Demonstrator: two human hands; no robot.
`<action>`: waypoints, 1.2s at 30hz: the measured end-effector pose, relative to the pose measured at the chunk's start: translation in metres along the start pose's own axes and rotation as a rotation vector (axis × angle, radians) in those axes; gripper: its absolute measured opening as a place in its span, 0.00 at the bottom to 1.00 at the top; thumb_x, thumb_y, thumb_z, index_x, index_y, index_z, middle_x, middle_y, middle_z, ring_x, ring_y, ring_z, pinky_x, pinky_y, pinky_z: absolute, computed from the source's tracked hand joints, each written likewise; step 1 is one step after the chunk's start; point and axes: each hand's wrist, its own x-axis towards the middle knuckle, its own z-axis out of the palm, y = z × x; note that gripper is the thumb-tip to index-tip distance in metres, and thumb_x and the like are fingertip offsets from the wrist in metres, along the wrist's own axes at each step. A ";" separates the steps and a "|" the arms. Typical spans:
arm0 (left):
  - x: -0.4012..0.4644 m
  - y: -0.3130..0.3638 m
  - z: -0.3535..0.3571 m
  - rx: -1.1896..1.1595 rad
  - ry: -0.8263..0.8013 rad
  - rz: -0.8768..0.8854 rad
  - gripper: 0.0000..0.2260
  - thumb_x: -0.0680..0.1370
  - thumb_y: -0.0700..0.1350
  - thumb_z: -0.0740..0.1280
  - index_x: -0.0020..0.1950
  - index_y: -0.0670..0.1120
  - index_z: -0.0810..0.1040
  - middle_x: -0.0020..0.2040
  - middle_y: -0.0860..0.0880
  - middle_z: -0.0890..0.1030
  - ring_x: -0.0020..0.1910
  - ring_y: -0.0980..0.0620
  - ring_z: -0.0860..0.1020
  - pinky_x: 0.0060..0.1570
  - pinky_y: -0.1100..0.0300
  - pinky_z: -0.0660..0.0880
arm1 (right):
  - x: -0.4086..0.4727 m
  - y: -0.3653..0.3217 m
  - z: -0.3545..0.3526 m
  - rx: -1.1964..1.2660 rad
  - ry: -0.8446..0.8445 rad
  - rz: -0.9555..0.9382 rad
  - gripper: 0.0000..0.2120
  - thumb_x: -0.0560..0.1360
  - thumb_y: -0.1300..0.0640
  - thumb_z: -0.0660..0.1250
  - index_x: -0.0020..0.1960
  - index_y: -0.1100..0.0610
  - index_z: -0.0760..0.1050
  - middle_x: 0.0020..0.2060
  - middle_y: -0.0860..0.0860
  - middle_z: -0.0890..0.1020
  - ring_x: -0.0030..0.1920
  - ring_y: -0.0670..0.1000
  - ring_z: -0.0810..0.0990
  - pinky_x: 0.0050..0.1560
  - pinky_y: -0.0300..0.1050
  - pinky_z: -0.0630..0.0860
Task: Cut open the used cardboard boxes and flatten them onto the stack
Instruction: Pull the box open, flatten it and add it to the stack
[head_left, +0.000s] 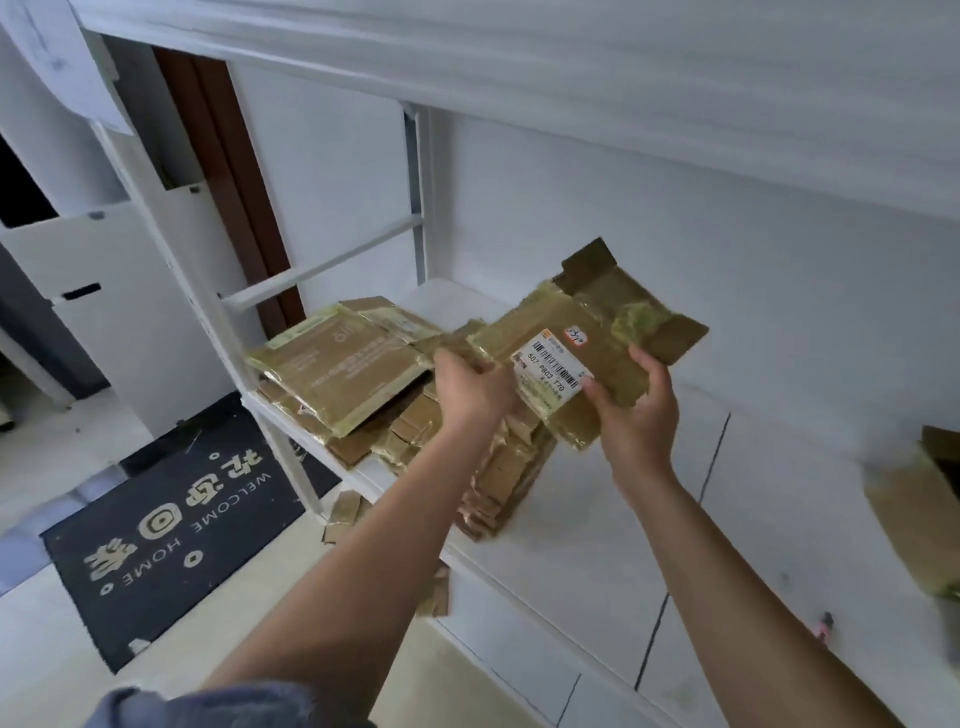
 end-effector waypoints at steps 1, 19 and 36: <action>0.019 0.007 -0.010 0.096 -0.010 0.114 0.19 0.76 0.40 0.70 0.64 0.44 0.68 0.59 0.44 0.74 0.45 0.53 0.74 0.42 0.63 0.72 | 0.012 -0.005 0.014 -0.004 0.009 0.007 0.29 0.72 0.60 0.76 0.69 0.52 0.72 0.65 0.51 0.77 0.66 0.51 0.76 0.67 0.53 0.74; 0.118 -0.103 -0.072 1.032 -0.634 0.460 0.29 0.72 0.49 0.75 0.71 0.58 0.69 0.60 0.52 0.67 0.62 0.50 0.65 0.55 0.52 0.75 | -0.016 0.090 0.097 -0.607 -0.377 0.213 0.29 0.78 0.62 0.68 0.77 0.54 0.64 0.70 0.53 0.67 0.72 0.53 0.66 0.65 0.34 0.60; 0.154 -0.092 -0.044 1.156 -0.993 0.411 0.43 0.67 0.44 0.79 0.75 0.42 0.58 0.75 0.45 0.62 0.75 0.40 0.60 0.73 0.45 0.61 | 0.009 0.110 0.108 -1.103 -0.612 0.089 0.35 0.82 0.38 0.50 0.79 0.45 0.34 0.77 0.47 0.31 0.76 0.54 0.28 0.74 0.60 0.33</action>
